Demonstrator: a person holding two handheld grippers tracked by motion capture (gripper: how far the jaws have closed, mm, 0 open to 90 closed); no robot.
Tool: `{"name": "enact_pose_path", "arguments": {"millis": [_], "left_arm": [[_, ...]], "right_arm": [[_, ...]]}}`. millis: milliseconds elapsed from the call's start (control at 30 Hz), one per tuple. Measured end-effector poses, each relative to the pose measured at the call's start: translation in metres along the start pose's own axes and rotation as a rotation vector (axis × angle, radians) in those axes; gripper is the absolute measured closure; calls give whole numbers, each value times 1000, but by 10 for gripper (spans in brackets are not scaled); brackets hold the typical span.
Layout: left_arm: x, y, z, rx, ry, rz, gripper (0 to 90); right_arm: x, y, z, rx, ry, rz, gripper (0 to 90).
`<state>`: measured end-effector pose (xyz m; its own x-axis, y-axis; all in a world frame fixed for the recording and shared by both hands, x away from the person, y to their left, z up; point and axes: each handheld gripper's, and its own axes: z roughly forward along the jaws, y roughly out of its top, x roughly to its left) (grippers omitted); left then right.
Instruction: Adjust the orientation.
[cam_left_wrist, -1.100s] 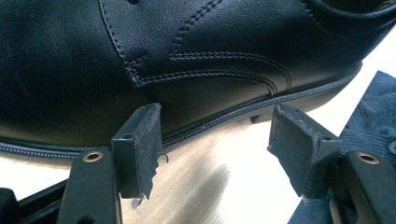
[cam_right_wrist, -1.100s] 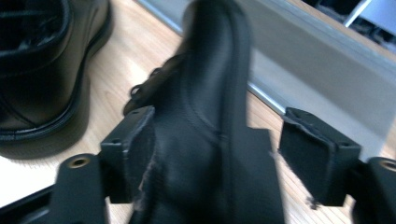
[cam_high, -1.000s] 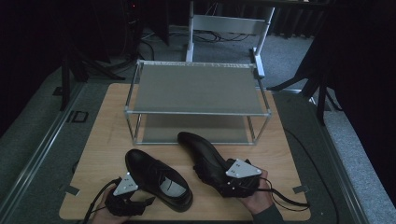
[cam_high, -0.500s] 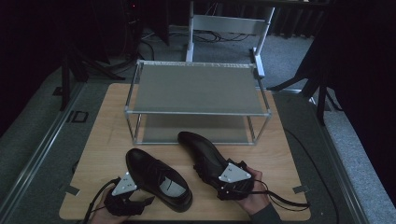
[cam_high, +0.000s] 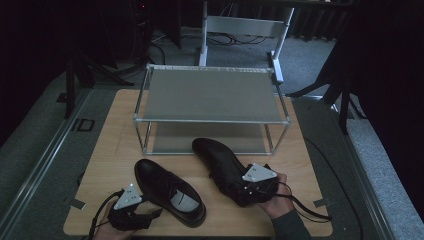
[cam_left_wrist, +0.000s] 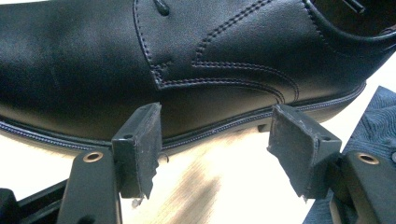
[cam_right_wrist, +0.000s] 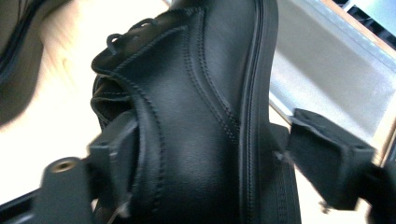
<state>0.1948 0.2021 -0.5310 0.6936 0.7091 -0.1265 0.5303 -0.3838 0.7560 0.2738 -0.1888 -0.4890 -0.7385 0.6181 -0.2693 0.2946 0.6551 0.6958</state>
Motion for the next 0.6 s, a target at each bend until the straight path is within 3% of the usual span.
{"name": "enact_pose_path", "arguments": {"millis": [33, 67, 200, 300, 333, 500, 600], "left_arm": [[0, 0, 0, -1, 1, -1, 356], [1, 0, 0, -4, 1, -4, 356], [1, 0, 1, 1, -1, -3, 356], [1, 0, 2, 4, -1, -4, 356], [1, 0, 3, 5, -2, -5, 356], [1, 0, 3, 4, -2, -6, 356], [2, -1, 3, 5, -1, -6, 356]], "right_arm": [[-4, 0, -1, -10, 4, 14, 257], [-17, 0, -6, -38, 5, 53, 405], [-31, -5, 3, 24, -9, 71, 442], [-38, -6, 4, 18, 9, 104, 480], [-45, -7, 4, 18, -12, 109, 545], [-62, -8, 9, 28, -22, 142, 626], [-81, -14, 14, 41, 7, 225, 741]]}}
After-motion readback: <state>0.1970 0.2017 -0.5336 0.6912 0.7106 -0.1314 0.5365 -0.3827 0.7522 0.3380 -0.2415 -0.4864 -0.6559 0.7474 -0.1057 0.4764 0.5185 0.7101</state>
